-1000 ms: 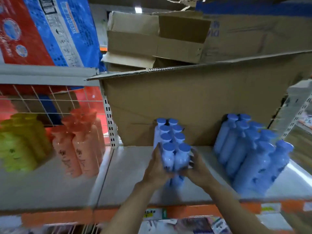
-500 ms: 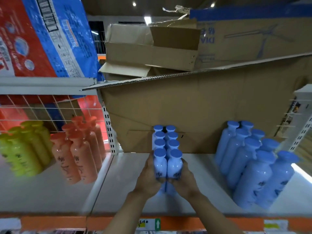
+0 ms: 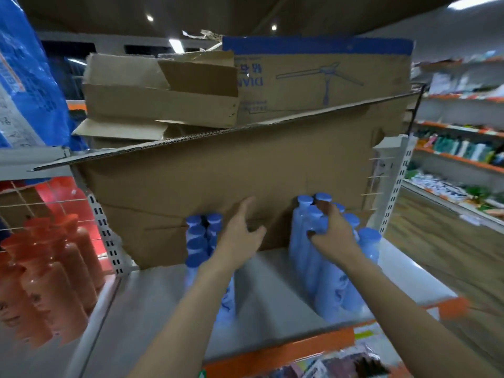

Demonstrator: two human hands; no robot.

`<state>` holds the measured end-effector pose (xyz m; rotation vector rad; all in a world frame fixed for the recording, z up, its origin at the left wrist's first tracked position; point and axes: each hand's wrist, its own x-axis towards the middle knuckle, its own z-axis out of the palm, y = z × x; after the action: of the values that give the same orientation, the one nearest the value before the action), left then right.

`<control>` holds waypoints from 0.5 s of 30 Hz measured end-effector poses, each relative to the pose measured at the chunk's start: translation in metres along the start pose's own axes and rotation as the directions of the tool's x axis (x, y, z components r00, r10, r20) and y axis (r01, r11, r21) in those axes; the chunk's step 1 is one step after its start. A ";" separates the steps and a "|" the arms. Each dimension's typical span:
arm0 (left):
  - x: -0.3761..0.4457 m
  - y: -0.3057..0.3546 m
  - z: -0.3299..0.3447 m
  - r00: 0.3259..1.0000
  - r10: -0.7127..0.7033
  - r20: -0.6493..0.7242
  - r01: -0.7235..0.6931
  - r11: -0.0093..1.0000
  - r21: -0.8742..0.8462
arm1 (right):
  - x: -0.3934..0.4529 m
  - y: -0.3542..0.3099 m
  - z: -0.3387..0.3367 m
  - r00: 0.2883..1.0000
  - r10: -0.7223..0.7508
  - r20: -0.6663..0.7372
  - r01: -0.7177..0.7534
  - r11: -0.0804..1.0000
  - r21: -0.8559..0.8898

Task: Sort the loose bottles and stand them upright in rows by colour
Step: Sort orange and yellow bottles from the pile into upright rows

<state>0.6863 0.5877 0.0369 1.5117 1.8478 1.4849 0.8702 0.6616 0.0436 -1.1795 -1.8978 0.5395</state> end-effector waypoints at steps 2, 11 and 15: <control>-0.005 -0.001 0.051 0.992 0.053 0.118 -0.053 0.999 0.002 | 0.002 0.026 -0.028 0.997 0.012 -0.081 -0.015 0.999 -0.033; -0.043 -0.002 0.199 0.974 -0.088 0.207 0.062 0.990 0.130 | -0.008 0.133 -0.072 0.958 0.171 0.230 -0.251 0.890 0.380; -0.050 -0.001 0.216 0.987 -0.155 0.049 0.146 0.977 0.154 | -0.012 0.171 -0.060 0.919 0.092 0.383 -0.231 0.914 0.333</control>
<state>0.8703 0.6529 -0.0677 1.4275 2.0279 1.2436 1.0127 0.7282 -0.0477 -1.0397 -1.8839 1.2272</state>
